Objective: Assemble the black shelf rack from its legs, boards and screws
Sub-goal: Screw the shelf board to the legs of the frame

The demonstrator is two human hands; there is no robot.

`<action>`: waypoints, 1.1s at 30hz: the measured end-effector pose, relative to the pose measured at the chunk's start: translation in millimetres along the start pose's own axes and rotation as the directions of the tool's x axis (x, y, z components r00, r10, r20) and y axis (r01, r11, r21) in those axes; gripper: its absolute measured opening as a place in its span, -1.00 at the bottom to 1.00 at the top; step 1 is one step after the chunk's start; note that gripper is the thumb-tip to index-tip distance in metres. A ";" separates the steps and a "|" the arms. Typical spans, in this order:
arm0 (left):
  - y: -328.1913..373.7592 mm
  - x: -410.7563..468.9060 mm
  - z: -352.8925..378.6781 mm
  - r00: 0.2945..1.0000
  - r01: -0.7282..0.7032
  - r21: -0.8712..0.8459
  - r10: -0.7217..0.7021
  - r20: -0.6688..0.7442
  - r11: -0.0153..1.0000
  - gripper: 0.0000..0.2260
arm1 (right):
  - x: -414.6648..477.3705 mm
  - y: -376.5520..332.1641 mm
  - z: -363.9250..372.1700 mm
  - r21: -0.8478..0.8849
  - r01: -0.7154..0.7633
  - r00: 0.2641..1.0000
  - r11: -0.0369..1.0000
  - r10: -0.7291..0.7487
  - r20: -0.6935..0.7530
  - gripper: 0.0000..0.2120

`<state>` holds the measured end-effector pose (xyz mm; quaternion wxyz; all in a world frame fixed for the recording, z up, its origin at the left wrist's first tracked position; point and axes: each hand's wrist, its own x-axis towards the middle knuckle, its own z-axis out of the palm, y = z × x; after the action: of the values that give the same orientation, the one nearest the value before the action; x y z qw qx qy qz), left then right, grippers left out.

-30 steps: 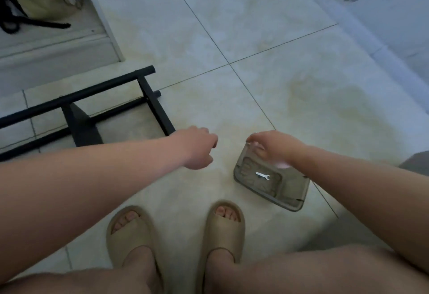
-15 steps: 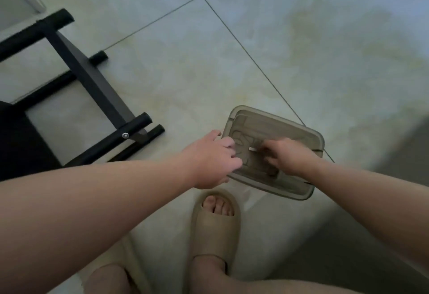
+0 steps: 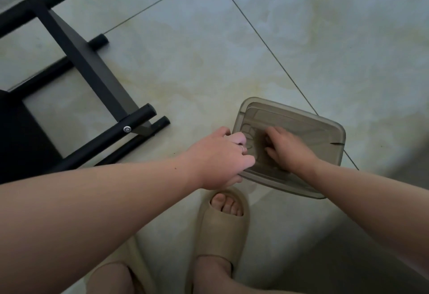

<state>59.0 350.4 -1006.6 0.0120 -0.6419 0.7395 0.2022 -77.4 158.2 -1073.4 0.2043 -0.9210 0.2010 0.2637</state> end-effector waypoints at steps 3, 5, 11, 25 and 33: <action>1.3 0.4 -0.5 1.000 0.008 -0.008 -0.008 -0.004 1.000 -0.74 | -0.9 -1.9 0.4 0.043 -0.043 0.998 0.998 0.045 -0.036 -0.69; 1.7 0.8 -0.7 1.000 0.016 -0.005 -0.016 -0.005 1.000 -0.74 | 0.0 -2.4 1.5 -0.001 -0.039 0.999 0.999 0.039 -0.024 -0.78; 1.3 1.6 -1.1 1.000 0.022 -0.020 -0.022 0.003 1.000 -0.74 | 1.2 -7.3 2.5 -0.053 -0.070 0.997 0.996 0.069 -0.036 -0.85; 7.3 -11.2 -13.8 0.997 0.064 0.097 -0.067 0.026 0.993 -0.60 | -10.4 -21.2 -28.4 0.035 -0.345 0.937 0.938 0.342 0.078 -0.90; -12.9 -101.4 -152.9 0.857 0.459 0.106 -0.471 0.209 0.882 -0.71 | -55.5 -110.6 -171.3 0.370 -0.063 0.979 0.927 0.129 -0.155 -0.84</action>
<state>126.2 396.9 -841.8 0.1623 -0.7734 0.5612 0.2461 1.3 182.6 -878.8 0.3393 -0.8760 0.3086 0.1489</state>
